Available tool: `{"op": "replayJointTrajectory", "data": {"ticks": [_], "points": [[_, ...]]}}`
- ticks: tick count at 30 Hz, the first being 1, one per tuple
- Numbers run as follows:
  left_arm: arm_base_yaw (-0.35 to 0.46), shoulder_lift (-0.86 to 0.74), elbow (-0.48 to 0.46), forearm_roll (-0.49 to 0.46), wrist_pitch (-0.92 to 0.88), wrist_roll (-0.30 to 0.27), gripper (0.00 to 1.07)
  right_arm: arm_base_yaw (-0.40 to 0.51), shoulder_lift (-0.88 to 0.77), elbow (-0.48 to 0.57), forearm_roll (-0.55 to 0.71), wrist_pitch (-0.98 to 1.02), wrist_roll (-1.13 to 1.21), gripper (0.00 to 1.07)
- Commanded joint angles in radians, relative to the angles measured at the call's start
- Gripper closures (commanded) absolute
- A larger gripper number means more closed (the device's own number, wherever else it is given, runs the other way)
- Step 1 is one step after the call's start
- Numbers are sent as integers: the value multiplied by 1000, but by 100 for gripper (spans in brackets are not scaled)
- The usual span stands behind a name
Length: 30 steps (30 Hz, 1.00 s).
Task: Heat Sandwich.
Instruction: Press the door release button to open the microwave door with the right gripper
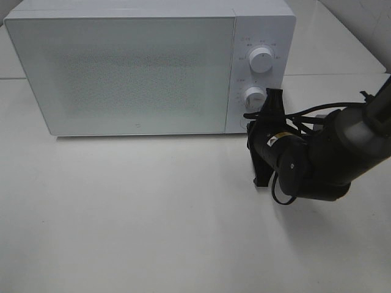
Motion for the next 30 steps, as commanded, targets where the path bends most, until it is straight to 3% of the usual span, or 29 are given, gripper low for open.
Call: {"op": "replayJointTrajectory", "data": {"ticks": [1, 7, 25, 30], "points": [[3, -7, 1, -1, 0, 0, 9, -15, 10, -42, -7, 35, -41, 107], [3, -7, 1, -1, 0, 0, 9, -35, 23, -78, 50, 41, -85, 107], [3, -7, 1, -1, 0, 0, 9, -49, 65, -155, 41, 32, -86, 107], [3, -7, 1, -1, 0, 0, 9, -49, 72, -174, 44, -72, -93, 107]]}}
